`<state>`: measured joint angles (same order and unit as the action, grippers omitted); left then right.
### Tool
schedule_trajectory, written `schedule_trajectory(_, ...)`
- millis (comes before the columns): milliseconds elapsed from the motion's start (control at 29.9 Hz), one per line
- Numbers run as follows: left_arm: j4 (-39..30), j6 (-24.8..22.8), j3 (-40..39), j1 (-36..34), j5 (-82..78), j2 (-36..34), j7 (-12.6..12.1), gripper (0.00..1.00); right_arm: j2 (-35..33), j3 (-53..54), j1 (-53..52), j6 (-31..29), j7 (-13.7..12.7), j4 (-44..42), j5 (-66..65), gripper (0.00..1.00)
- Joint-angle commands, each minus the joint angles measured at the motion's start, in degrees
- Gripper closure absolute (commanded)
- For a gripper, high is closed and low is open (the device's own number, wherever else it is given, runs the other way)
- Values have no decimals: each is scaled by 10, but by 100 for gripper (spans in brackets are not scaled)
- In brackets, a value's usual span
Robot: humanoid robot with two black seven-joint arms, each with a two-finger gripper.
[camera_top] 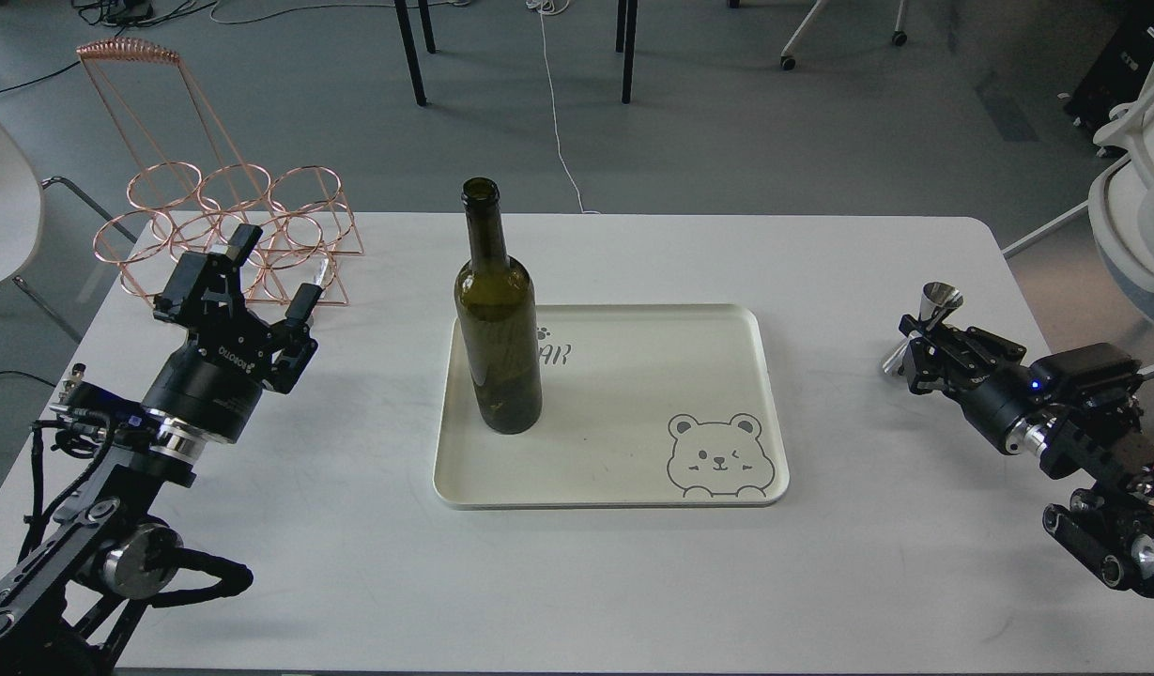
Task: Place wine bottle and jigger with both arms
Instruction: 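Carry the jigger off the tray and set it on the table, then open the right gripper and withdraw it from the jigger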
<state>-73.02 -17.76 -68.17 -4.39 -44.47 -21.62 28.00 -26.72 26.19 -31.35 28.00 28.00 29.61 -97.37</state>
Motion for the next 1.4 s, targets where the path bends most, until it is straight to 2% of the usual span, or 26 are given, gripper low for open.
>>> schedule_trajectory(0, 0, 0, 0, 1, 0, -1, 0, 2, 3, -1, 1, 0, 0, -4, 0, 86)
schedule_trajectory(167, 0, 0, 0, 1, 0, -2, 0, 2, 3, -15, 1, 0, 0, -8, 1, 73)
schedule_trajectory(234, 0, 0, 0, 1, 0, -2, 0, 2, 3, -15, 2, 0, 0, -7, 7, 61)
schedule_trajectory(334, 0, 0, 0, 0, 0, -3, 0, 2, 2, -17, 2, 0, 0, 1, 21, 35)
schedule_trajectory(501, 0, -1, 0, 0, -1, -2, 0, 2, -9, -17, 8, 0, 0, 5, 27, 19)
schedule_trajectory(602, 0, -1, 0, 0, -1, -3, 0, 2, -31, -17, 18, 0, 0, 28, 33, 16)
schedule_trajectory(702, 0, -1, 0, 0, -1, -3, 0, 2, -77, -18, 44, 0, 0, 85, 41, 7)
schedule_trajectory(936, 0, -3, 0, 0, -1, -3, 0, 2, -209, -51, 114, 0, 0, 259, 103, 6)
schedule_trajectory(1170, 0, -12, 0, -4, -1, -14, 0, 2, -317, -124, 110, 0, 0, 539, 393, 6)
schedule_trajectory(1370, 0, -14, 1, -6, -3, -35, 0, 2, -299, -121, 31, 0, 0, 614, 557, 6)
